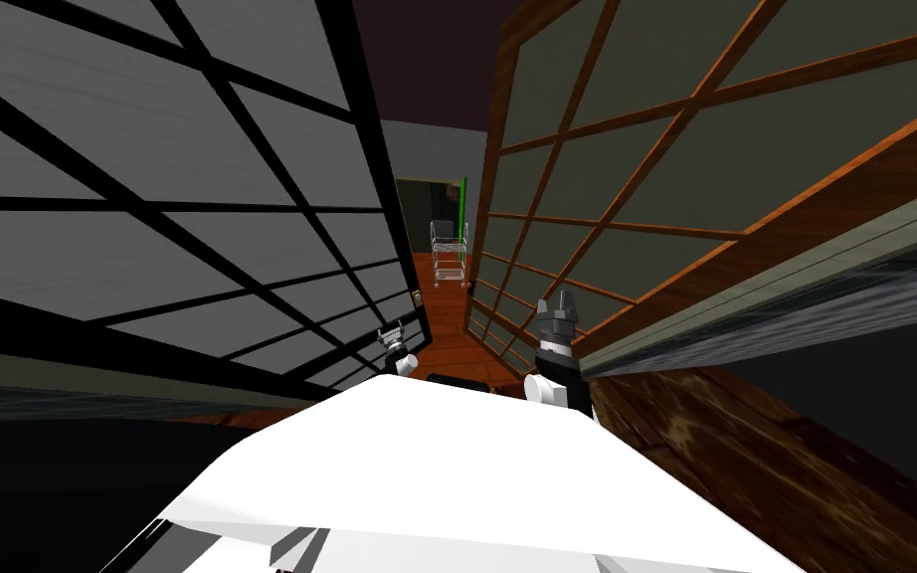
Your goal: Push the door open
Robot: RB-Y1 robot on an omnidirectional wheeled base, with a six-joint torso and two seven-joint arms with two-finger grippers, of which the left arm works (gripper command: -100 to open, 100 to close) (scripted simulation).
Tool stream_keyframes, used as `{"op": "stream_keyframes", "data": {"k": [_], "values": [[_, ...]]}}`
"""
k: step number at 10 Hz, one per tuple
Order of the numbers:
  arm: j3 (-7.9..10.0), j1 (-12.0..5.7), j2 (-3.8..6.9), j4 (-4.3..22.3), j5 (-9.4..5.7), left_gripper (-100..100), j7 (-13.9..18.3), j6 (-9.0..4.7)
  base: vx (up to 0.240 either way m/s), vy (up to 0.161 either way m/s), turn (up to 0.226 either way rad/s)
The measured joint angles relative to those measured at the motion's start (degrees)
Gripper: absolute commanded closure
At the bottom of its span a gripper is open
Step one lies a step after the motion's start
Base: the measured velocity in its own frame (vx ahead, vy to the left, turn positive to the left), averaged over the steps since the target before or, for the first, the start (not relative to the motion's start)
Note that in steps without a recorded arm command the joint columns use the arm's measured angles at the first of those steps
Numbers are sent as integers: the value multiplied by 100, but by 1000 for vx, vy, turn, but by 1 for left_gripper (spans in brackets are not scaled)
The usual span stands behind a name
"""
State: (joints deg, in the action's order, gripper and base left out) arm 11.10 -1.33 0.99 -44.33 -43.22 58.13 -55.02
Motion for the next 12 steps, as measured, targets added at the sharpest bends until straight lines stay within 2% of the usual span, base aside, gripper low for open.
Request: {"op": "stream_keyframes", "data": {"k": [2,4,8,12], "values": [[184,52,-124,-109,40,-100,13,29,186,-180,-59],[322,61,-229,-109,78,-100,53,22,234,-173,-42],[470,73,-366,-125,117,-100,93,12,164,-136,-14],[482,59,-319,-123,99,-100,80,10,-142,126,-19]]}}
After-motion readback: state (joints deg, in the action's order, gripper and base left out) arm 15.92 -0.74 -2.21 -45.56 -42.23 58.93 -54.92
